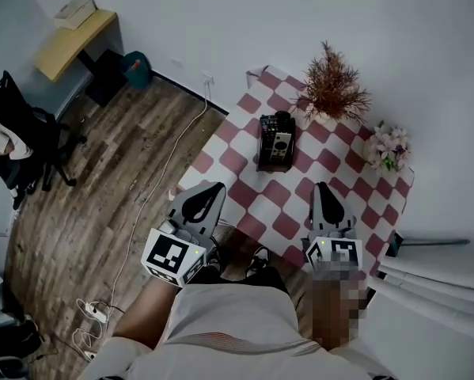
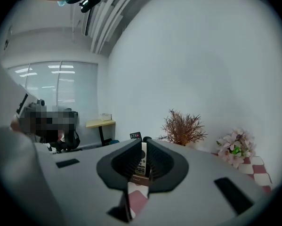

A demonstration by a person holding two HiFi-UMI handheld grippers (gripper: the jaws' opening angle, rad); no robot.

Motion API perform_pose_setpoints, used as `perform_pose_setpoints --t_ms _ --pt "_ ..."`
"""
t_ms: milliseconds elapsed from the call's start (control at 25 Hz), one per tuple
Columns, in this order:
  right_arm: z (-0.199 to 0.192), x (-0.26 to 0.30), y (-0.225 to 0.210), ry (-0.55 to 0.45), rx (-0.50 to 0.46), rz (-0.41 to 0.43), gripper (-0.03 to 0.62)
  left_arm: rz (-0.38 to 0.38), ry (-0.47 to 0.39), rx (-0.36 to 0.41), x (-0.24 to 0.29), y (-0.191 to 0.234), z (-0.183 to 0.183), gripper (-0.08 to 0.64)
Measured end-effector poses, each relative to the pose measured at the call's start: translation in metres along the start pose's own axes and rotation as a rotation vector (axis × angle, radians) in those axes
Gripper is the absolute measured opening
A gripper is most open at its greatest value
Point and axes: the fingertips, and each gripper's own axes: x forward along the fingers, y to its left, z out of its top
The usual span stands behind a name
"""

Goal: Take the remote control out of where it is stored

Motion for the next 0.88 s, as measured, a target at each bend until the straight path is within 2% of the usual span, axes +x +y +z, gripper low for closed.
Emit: perform_pose_setpoints --t_ms 120,240,560,880 --pt "-0.003 0.02 0.008 0.021 -0.014 -0.019 0.023 0.0 0.004 -0.018 -0.004 0.013 -0.004 0.009" --pt "-0.008 0.046 0.015 0.047 -0.003 -0.009 0.113 0.01 0.022 -0.041 -0.01 0.023 -0.012 0.009" --pt "-0.039 0.113 0.019 0.117 -0.008 -0.061 0.193 0.057 0.042 -0.095 -0.022 0.049 -0.026 0.009" --pt "-0.083 0.152 0.017 0.178 0.027 -0.156 0.207 0.102 0.055 -0.133 -0.03 0.07 -0.036 0.01"
